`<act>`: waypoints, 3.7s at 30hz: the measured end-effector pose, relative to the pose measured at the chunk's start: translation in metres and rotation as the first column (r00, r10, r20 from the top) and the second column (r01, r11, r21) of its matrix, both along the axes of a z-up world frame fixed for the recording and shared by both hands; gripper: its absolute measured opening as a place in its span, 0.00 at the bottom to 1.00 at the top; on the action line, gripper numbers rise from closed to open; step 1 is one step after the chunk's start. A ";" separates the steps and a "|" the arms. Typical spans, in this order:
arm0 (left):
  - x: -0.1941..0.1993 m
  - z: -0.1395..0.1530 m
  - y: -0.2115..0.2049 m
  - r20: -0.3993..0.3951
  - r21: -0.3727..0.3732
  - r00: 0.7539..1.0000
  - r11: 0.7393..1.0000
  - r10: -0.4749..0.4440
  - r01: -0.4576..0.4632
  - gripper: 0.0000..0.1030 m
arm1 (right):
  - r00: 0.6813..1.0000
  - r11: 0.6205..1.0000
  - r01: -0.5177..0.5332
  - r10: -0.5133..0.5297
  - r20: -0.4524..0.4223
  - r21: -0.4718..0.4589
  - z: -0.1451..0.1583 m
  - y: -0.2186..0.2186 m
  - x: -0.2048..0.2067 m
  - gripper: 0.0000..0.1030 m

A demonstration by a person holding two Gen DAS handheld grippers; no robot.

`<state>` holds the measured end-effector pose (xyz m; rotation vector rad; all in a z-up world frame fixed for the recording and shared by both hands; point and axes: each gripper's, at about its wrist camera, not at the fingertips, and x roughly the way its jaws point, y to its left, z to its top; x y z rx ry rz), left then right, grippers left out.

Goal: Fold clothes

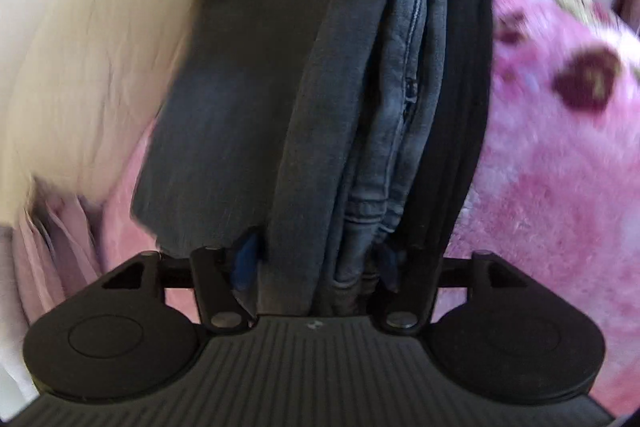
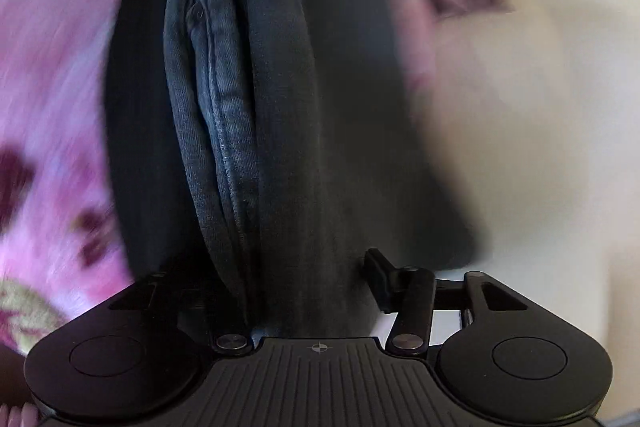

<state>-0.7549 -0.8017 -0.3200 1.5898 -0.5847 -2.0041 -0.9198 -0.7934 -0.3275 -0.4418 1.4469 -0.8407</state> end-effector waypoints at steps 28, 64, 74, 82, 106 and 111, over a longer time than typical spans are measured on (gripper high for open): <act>0.079 0.093 0.034 -0.209 0.316 0.800 0.813 0.563 -0.489 0.67 | 0.714 0.796 0.542 -0.605 0.354 0.269 0.106 0.116 0.016 0.66; 0.216 0.273 0.226 -0.525 0.572 0.437 0.683 0.730 -0.454 0.85 | 0.063 0.450 0.810 -0.703 0.708 0.375 0.289 0.328 0.148 0.71; 0.221 0.273 0.247 -0.505 0.548 0.476 0.694 0.720 -0.467 0.85 | 0.046 0.449 0.805 -0.699 0.714 0.388 0.301 0.339 0.147 0.71; 0.220 0.278 0.253 -0.508 0.539 0.490 0.705 0.708 -0.461 0.85 | 0.067 0.479 0.790 -0.688 0.723 0.382 0.305 0.341 0.156 0.71; 0.219 0.278 0.252 -0.516 0.515 0.500 0.718 0.696 -0.468 0.85 | 0.121 0.512 0.776 -0.693 0.711 0.368 0.304 0.332 0.171 0.71; 0.221 0.277 0.251 -0.520 0.507 0.501 0.722 0.692 -0.472 0.85 | 0.122 0.512 0.775 -0.695 0.708 0.369 0.303 0.331 0.173 0.71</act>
